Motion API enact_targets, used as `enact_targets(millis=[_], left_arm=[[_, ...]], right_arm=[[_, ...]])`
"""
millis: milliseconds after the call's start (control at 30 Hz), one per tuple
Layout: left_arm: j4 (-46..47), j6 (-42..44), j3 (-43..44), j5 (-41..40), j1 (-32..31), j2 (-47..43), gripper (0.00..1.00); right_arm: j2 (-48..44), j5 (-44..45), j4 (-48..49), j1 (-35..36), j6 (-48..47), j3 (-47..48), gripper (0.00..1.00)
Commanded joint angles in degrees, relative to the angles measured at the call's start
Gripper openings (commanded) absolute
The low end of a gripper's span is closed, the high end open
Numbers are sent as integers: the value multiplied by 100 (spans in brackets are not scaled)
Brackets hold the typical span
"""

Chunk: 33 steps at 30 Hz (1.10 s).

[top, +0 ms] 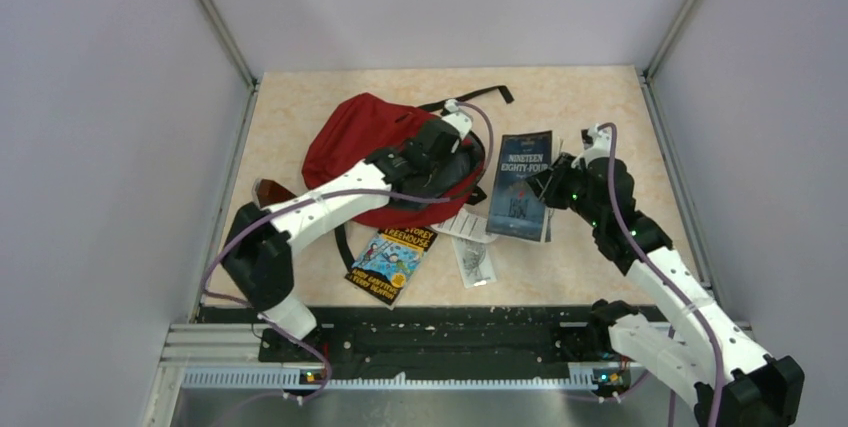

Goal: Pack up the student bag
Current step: Place the book in the student bag.

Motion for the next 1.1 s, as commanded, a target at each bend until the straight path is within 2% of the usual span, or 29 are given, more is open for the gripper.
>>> enact_targets(millis=[0, 67, 233, 433, 700, 800, 933, 1067], left_arm=[[984, -112, -214, -351, 75, -1283, 0], [1197, -120, -383, -260, 117, -1639, 0], [1112, -433, -543, 202, 303, -2099, 0], [1010, -681, -741, 702, 505, -2318, 0], [1163, -762, -1012, 984, 614, -2467, 0], [1162, -789, -1008, 962, 635, -2498, 0], [1184, -937, -1032, 933, 857, -2592, 0], [1301, -1196, -1110, 1333, 1193, -2692, 0]], right_arm=[[208, -1158, 1580, -16, 1270, -338, 0], [432, -1356, 1985, 85, 1654, -505, 0], [1067, -1201, 2797, 521, 2282, -517, 0], [2096, -1211, 3402, 665, 2818, 95, 0], [3442, -1153, 4035, 669, 3636, 970, 0], [3839, -1177, 4545, 717, 4135, 1076, 0], [3808, -643, 4608, 935, 4311, 777, 0], [3731, -308, 4735, 1176, 4439, 259, 0]])
